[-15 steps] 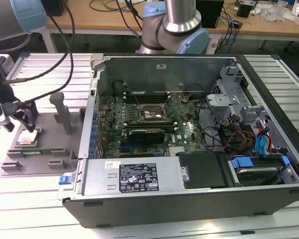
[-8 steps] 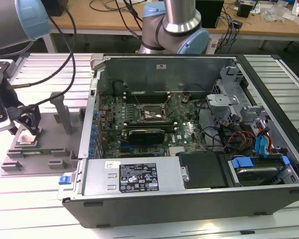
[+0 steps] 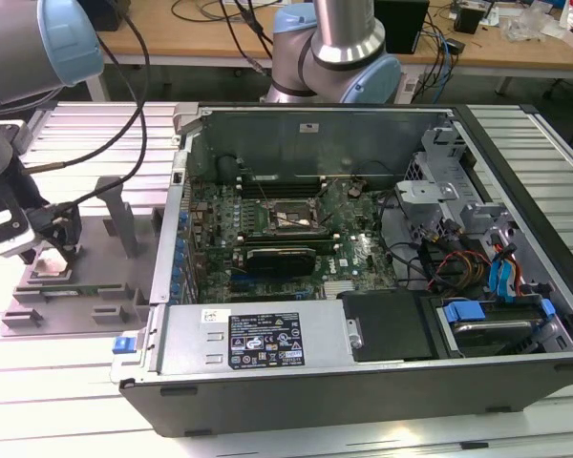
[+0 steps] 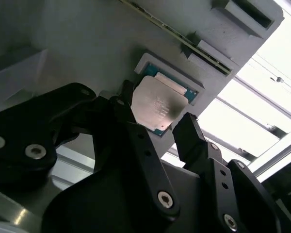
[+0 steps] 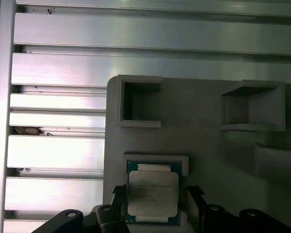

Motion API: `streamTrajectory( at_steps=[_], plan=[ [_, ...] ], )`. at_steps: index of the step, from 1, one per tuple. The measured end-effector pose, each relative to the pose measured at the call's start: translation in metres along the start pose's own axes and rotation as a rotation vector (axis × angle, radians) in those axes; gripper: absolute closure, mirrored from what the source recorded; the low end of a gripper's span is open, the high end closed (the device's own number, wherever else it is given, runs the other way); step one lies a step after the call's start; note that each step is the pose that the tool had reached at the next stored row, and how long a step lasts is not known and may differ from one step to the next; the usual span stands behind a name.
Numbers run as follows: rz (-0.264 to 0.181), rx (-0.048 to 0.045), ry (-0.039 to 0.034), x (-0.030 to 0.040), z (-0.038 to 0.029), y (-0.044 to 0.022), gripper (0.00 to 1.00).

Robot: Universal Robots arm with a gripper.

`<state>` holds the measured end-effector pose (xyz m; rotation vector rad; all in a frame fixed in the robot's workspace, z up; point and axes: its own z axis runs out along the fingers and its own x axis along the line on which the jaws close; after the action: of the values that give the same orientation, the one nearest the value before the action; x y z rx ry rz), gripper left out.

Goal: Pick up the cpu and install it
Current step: 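Pick up the cpu and move it towards the insertion slot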

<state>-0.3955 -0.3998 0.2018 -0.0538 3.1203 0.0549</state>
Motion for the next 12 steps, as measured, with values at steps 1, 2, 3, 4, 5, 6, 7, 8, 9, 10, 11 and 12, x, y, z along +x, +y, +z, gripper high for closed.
streamTrajectory(
  at_steps=[1, 2, 3, 4, 5, 6, 7, 8, 9, 10, 11, 12],
  plan=[
    [0.0, 0.0001, 0.0, 0.0001, 0.0002, 0.0001, 0.4],
    [0.0, 0.0001, -0.0001, 0.0001, 0.0003, 0.0001, 0.4],
    [0.0, 0.0, -0.0001, 0.0001, 0.0004, 0.0001, 0.4],
    [0.0, 0.0001, -0.0001, 0.0001, 0.0004, 0.0001, 0.4],
    [0.0, 0.0, -0.0001, 0.0001, 0.0005, 0.0001, 0.33],
    [0.0, -0.0002, -0.0006, 0.0, 0.0014, 0.0001, 0.26],
    [0.0, 0.0001, -0.0001, 0.0001, 0.0037, 0.0002, 0.26],
    [0.0, 0.0, -0.0002, 0.0001, 0.0049, 0.0003, 0.26],
    [0.0, 0.0, -0.0001, 0.0001, 0.0062, 0.0004, 0.26],
    [0.0, 0.0001, -0.0001, 0.0002, 0.0086, 0.0004, 0.26],
    [0.0, 0.0001, -0.0001, 0.0003, 0.011, 0.0007, 0.26],
    [0.0, 0.0, -0.0001, 0.0003, 0.0124, 0.0013, 0.26]
  ],
)
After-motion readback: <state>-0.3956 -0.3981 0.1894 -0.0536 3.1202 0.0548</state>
